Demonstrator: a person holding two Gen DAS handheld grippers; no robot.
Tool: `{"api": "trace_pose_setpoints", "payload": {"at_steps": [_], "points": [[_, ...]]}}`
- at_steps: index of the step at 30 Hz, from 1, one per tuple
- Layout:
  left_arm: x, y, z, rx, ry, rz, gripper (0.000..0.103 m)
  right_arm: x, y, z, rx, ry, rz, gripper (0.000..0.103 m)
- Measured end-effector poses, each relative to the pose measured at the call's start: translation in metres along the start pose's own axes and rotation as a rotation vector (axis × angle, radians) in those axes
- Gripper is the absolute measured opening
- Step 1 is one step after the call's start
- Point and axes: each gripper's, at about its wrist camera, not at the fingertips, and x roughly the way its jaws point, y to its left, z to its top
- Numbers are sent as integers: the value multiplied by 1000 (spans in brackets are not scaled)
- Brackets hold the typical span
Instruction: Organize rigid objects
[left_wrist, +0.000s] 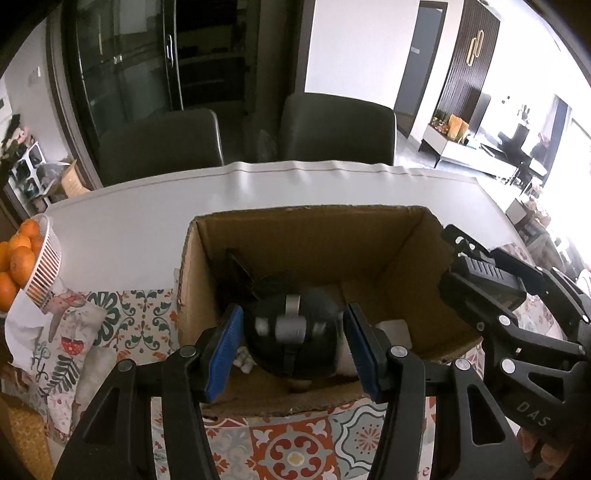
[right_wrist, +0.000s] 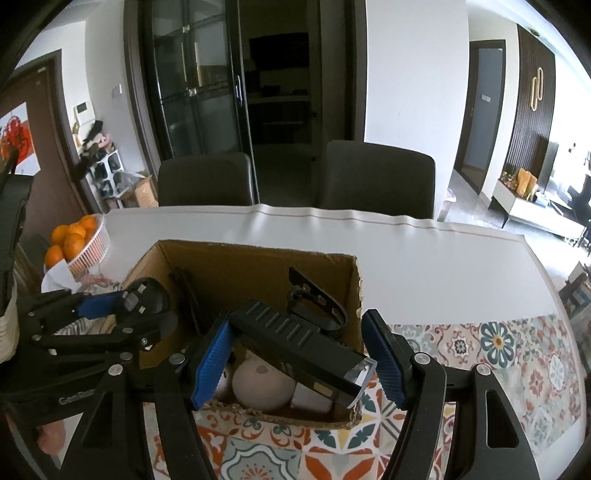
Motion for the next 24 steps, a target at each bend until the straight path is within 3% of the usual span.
{"api": "trace_pose_setpoints", "payload": {"at_steps": [5, 7, 10, 15, 17, 24], "points": [[-11, 4, 0, 10, -37, 79, 73, 1, 0, -1, -1, 4, -4, 70], [-18, 8, -1, 2, -61, 131, 87, 2, 1, -1, -3, 5, -4, 70], [-29, 18, -3, -26, -95, 190, 93, 4, 5, 0, -19, 4, -2, 70], [-40, 31, -5, -63, -109, 229, 97, 5, 17, 5, -54, 5, 7, 72], [-44, 34, -7, -71, -114, 239, 97, 3, 19, 7, -57, 1, -12, 77], [-75, 25, -17, -55, -174, 264, 103, -27, 22, 1, -50, -24, -75, 80]]}}
